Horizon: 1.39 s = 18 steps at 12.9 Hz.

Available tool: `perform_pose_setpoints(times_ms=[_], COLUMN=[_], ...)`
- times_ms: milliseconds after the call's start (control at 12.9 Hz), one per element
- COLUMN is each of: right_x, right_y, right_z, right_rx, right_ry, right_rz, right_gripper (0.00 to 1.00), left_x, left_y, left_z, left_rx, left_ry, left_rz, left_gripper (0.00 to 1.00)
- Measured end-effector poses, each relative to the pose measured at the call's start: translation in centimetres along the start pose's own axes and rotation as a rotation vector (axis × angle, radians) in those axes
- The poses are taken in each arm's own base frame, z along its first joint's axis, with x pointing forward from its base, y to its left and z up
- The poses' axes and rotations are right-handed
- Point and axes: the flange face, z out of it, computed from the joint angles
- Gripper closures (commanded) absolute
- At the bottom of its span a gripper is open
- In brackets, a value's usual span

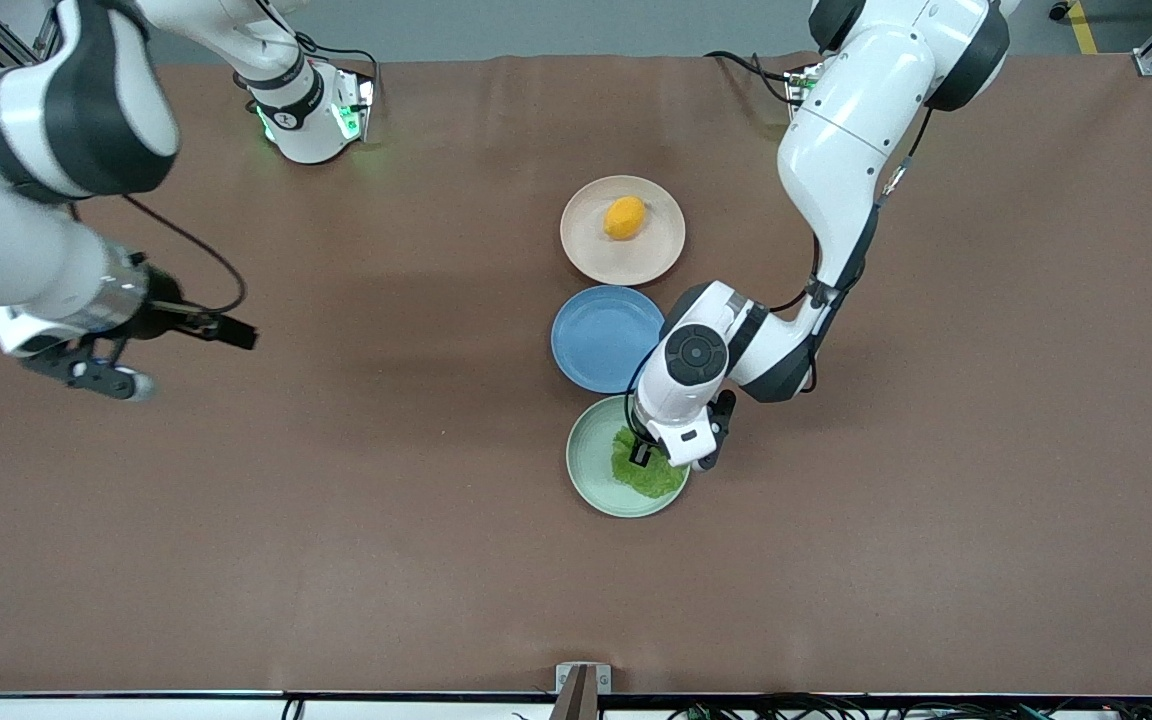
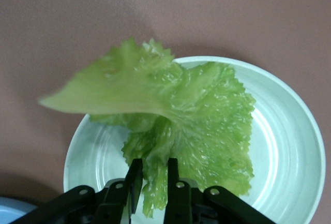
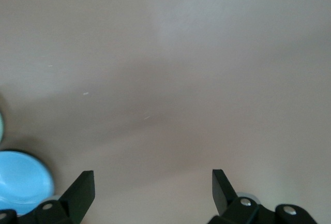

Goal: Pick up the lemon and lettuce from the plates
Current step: 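Lift the lettuce with the left gripper while the right gripper reaches the lemon, then carry the lettuce off the plate while the right gripper grasps the lemon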

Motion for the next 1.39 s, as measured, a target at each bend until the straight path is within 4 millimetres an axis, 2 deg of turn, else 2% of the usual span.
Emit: perform_pose_setpoints(times_ms=[232, 386, 541, 696, 850, 1082, 1237, 1314, 1391], right_x=[-8.2, -14.8, -21.0, -25.6, -29.5, -35.3, -38.1, -38.9, -39.5], right_y=[-9.6, -15.5, -19.7, -22.1, -23.4, -25.4, -27.2, -28.0, -28.5], right_z=[0.9, 2.3, 4.9, 8.2, 11.5, 16.5, 21.1, 23.6, 26.0], right_rx=[0.006, 0.028, 0.046, 0.054, 0.052, 0.018, 0.027, 0.034, 0.033], right_ry=[0.015, 0.043, 0.059, 0.066, 0.07, 0.074, 0.087, 0.093, 0.1], right_rz=[0.107, 0.158, 0.18, 0.197, 0.181, 0.197, 0.233, 0.245, 0.25], right_gripper=[0.0, 0.0, 0.0, 0.0, 0.0, 0.0, 0.0, 0.0, 0.0], left_x=[0.1, 0.1, 0.1, 0.0, -0.1, 0.4, 3.0, 4.8, 6.9], left_y=[0.1, 0.2, 0.3, 0.8, 1.8, 2.6, 2.3, 1.9, 1.2], left_z=[-0.1, -0.2, -0.4, -1.5, -4.7, -13.3, -19.1, -21.1, -22.4], left_rx=[-0.003, -0.004, -0.009, -0.028, -0.07, -0.094, -0.071, -0.052, -0.031], left_ry=[0.0, 0.0, -0.001, -0.004, -0.008, 0.005, 0.025, 0.023, 0.009], left_rz=[-0.001, -0.002, -0.002, -0.002, -0.002, -0.01, -0.032, -0.026, -0.009], left_gripper=[0.99, 0.99, 0.99, 0.99, 0.99, 1.0, 1.0, 1.0, 1.0])
